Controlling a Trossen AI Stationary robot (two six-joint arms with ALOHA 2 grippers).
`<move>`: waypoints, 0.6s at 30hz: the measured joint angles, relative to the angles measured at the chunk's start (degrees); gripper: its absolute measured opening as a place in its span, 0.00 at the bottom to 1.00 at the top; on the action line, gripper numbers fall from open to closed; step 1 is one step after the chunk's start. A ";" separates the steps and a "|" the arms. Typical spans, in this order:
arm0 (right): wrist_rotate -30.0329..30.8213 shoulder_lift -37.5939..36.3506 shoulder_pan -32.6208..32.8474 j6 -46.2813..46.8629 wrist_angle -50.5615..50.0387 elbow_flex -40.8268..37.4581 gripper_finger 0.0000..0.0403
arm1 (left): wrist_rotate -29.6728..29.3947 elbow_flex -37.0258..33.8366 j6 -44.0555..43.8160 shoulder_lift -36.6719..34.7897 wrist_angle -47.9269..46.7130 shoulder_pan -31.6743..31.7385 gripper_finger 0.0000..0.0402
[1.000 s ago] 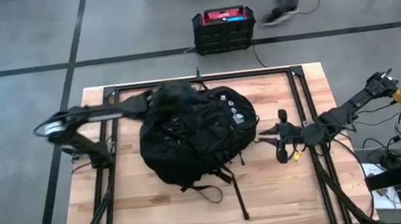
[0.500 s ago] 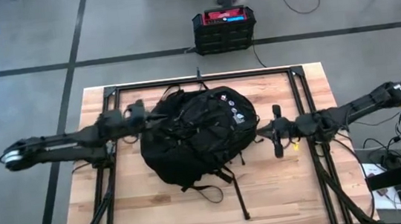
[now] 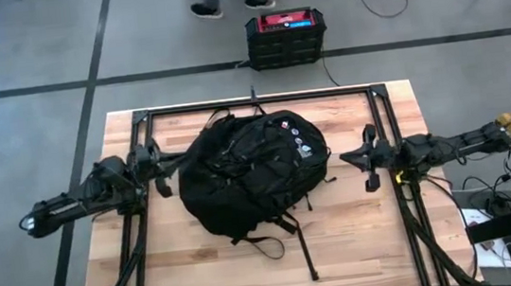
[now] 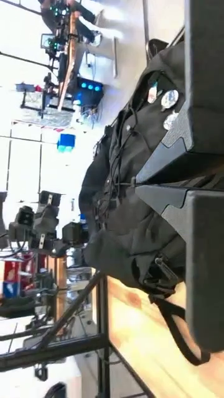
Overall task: Unpack backpack
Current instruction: Close the backpack
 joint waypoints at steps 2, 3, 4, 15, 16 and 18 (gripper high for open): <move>-0.95 -2.38 0.00 -0.11 0.43 -1.31 0.00 | 0.22 -1.35 -0.63 0.75 1.86 -0.36 0.07; -1.14 -2.41 0.04 -0.10 0.54 -1.96 0.00 | 0.40 -2.39 -0.70 0.42 3.25 -0.66 0.07; -1.17 -2.33 0.02 -0.05 0.38 -2.45 0.00 | 0.99 -3.51 -0.76 -0.39 5.31 -1.01 0.07; -1.94 -1.86 0.00 0.01 2.02 -5.01 0.00 | 2.07 -8.57 -0.06 -0.74 13.84 -5.93 0.06; -1.45 -1.86 0.00 0.02 2.04 -5.01 0.00 | 2.02 -8.57 -0.03 -0.77 14.52 -5.93 0.06; 0.19 -1.81 0.02 0.23 1.46 -5.01 0.00 | 1.92 -8.57 -0.04 -0.61 14.01 -5.93 0.06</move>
